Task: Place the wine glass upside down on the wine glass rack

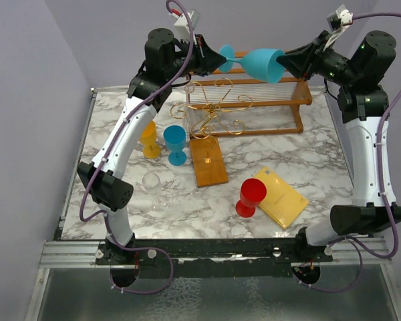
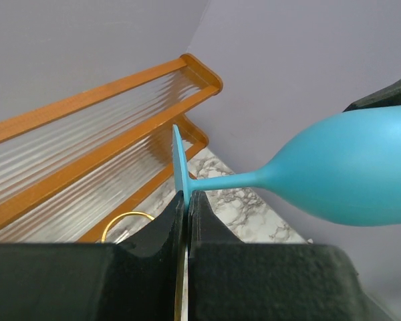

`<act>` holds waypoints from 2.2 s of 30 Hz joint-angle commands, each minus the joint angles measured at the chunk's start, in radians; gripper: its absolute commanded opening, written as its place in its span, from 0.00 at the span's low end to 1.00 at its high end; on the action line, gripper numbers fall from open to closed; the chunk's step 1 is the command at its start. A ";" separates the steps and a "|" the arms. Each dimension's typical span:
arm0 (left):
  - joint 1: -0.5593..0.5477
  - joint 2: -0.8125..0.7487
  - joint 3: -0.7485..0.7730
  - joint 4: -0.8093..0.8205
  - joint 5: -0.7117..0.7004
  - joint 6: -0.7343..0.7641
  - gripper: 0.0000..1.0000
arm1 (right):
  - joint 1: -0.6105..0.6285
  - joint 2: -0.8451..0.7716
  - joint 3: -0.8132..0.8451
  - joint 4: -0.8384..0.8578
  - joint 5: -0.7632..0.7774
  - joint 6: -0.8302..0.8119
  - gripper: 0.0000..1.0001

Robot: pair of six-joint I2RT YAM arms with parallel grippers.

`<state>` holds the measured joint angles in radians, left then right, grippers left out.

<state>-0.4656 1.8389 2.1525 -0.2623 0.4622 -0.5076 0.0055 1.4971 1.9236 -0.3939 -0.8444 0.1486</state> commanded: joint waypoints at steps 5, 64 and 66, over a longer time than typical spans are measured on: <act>0.116 -0.072 0.003 0.015 -0.026 0.029 0.00 | 0.002 -0.065 -0.038 -0.035 0.102 -0.117 0.57; -0.218 0.039 -0.014 0.201 -0.983 1.517 0.00 | 0.002 -0.237 -0.268 -0.256 0.193 -0.386 0.99; -0.224 0.034 -0.036 0.197 -0.977 1.538 0.00 | 0.002 -0.242 -0.272 -0.257 0.197 -0.392 0.99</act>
<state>-0.6716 1.8801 2.1399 -0.1162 -0.4812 0.9424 0.0067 1.2751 1.6619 -0.6395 -0.6495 -0.2241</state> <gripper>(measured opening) 0.021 0.993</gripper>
